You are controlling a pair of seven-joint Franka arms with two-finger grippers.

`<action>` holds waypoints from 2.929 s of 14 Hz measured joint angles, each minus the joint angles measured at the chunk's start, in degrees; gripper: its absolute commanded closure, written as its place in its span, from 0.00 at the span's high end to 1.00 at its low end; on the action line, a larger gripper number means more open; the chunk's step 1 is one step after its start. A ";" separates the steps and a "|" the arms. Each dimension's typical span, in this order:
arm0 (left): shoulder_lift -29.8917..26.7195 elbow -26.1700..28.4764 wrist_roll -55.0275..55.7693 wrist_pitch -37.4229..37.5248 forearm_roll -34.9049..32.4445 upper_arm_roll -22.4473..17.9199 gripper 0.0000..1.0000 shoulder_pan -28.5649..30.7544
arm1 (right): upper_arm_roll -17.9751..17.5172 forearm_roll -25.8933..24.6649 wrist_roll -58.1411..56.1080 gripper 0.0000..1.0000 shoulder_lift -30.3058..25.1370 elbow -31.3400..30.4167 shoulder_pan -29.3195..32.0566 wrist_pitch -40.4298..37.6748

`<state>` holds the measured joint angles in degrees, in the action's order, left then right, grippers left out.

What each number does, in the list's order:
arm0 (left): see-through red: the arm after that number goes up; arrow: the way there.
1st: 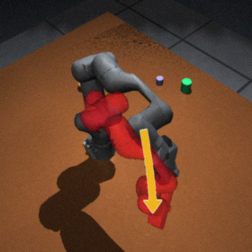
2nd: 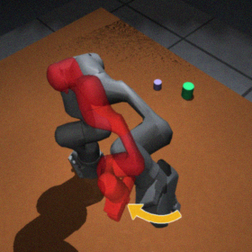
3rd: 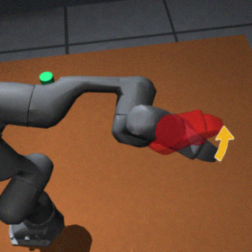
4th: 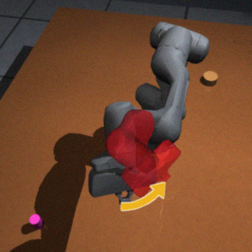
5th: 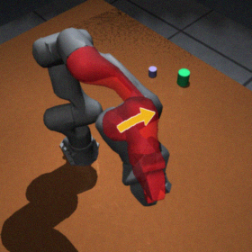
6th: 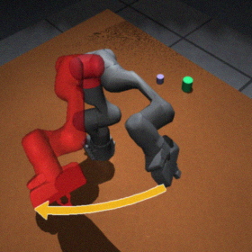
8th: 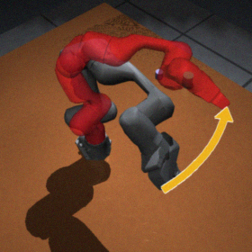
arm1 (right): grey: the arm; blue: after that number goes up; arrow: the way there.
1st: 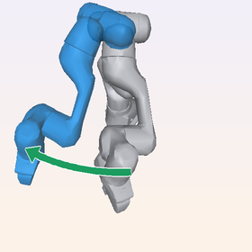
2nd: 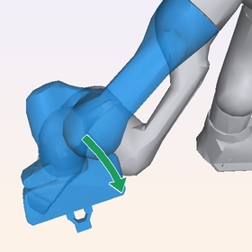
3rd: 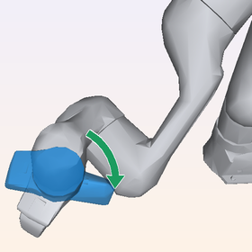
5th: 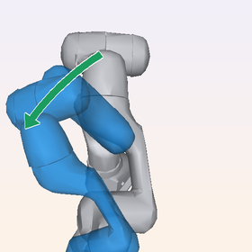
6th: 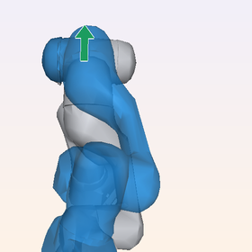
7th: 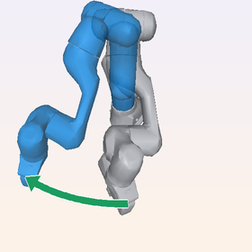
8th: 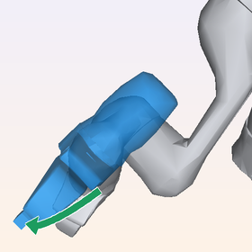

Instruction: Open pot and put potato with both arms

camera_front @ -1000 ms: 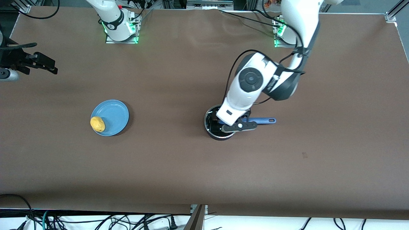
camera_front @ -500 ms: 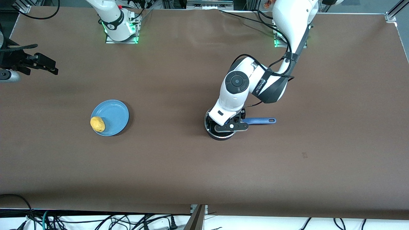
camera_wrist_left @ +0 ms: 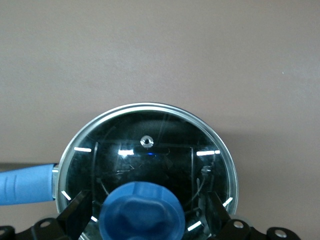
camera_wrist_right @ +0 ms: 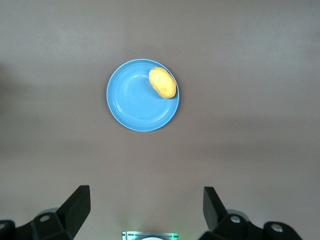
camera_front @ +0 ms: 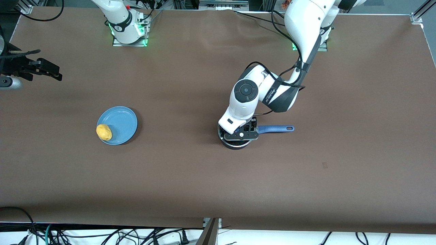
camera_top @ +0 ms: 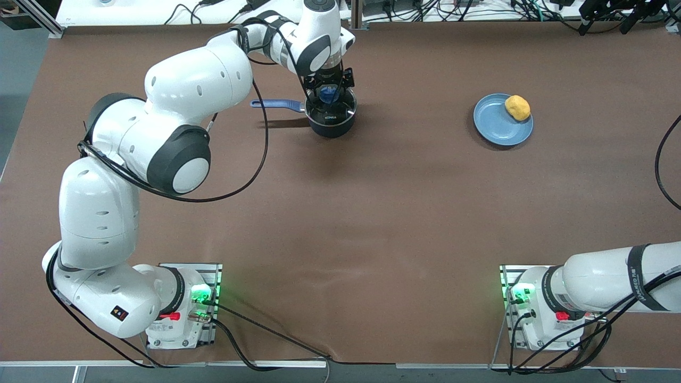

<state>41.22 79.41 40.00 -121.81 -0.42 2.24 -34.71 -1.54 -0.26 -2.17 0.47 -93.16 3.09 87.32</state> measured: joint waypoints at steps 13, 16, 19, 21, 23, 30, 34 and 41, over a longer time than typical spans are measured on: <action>-0.62 1.21 -1.00 2.76 0.00 1.33 0.98 -0.13 | 1.65 0.00 -1.88 1.00 6.48 -0.42 1.58 0.15; -0.85 1.20 -1.00 2.74 0.00 1.17 0.94 -0.05 | 5.42 0.46 -5.63 1.00 4.79 -6.35 1.81 6.36; -0.85 1.20 -1.08 2.73 0.00 0.62 0.89 0.02 | 6.59 0.72 -8.16 1.00 2.77 -19.43 2.03 22.31; -0.85 1.19 -1.12 2.69 -0.01 0.34 0.89 0.21 | 6.15 0.73 -8.84 1.00 3.64 -24.47 1.87 29.04; -0.87 0.92 -1.13 2.51 0.00 0.04 0.87 0.40 | 3.94 0.74 -10.28 1.00 5.92 -26.12 1.59 33.89; -0.89 0.00 -1.13 2.46 -0.01 -0.41 0.85 0.47 | 1.55 0.75 -28.44 1.00 22.91 -27.08 0.99 60.80; -0.89 -0.06 -1.12 2.23 0.00 -0.36 0.76 0.45 | 1.43 0.75 -30.65 1.00 25.75 -26.34 0.31 63.62; -0.82 -0.12 -1.12 1.59 0.00 -0.23 0.47 0.40 | 1.38 0.76 -30.39 0.69 26.05 -26.05 -0.27 63.59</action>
<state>40.40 79.29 38.88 -120.22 -0.42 2.01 -34.31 -0.16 0.50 -32.56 26.52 -119.21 2.83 150.91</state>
